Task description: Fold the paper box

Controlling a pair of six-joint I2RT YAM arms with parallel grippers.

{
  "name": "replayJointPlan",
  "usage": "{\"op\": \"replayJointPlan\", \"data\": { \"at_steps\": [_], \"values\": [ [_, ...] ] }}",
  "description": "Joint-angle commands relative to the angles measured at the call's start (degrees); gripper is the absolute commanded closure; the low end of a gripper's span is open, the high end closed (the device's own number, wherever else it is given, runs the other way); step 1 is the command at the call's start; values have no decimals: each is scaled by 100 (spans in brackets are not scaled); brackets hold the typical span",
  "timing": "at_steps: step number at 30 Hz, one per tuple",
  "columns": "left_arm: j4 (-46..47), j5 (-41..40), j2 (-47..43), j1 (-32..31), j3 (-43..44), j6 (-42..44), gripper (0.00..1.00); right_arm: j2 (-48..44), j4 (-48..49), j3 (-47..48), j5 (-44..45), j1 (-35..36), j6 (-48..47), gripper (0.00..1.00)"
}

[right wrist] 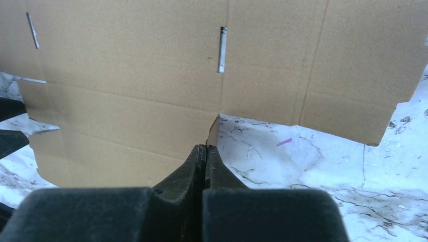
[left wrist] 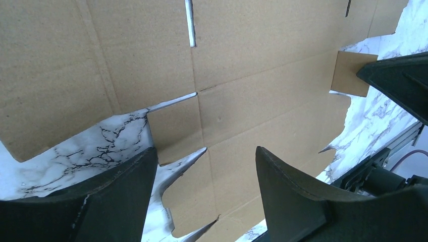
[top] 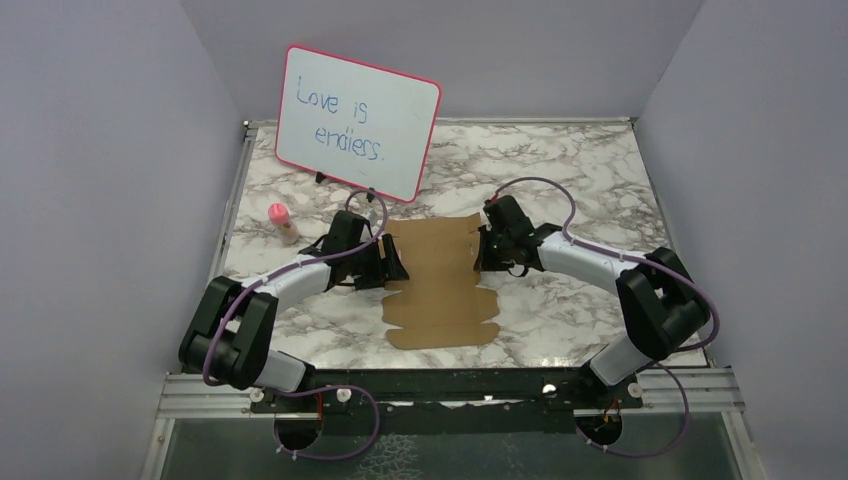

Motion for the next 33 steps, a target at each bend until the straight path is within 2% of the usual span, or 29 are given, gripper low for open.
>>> {"op": "replayJointPlan", "data": {
  "at_steps": [1, 6, 16, 20, 26, 33],
  "values": [
    [35, -90, 139, -112, 4, -69, 27, 239, -286, 218, 424, 169, 24, 99],
    [-38, -186, 105, -112, 30, -88, 27, 283, -450, 404, 643, 223, 53, 99],
    [-535, -1091, -168, -94, 34, -228, 20, 116, -145, 72, 624, 228, 156, 99],
    [-591, -1360, -181, -90, 69, -192, 18, -11, -18, -79, 673, 221, 147, 95],
    [-344, -1097, 149, -90, 119, -147, 19, -35, 241, -252, 536, 225, 204, 92],
    [-73, -645, 156, -96, 224, -248, 29, 28, 468, -413, 403, 228, 253, 92]
  ]
}}
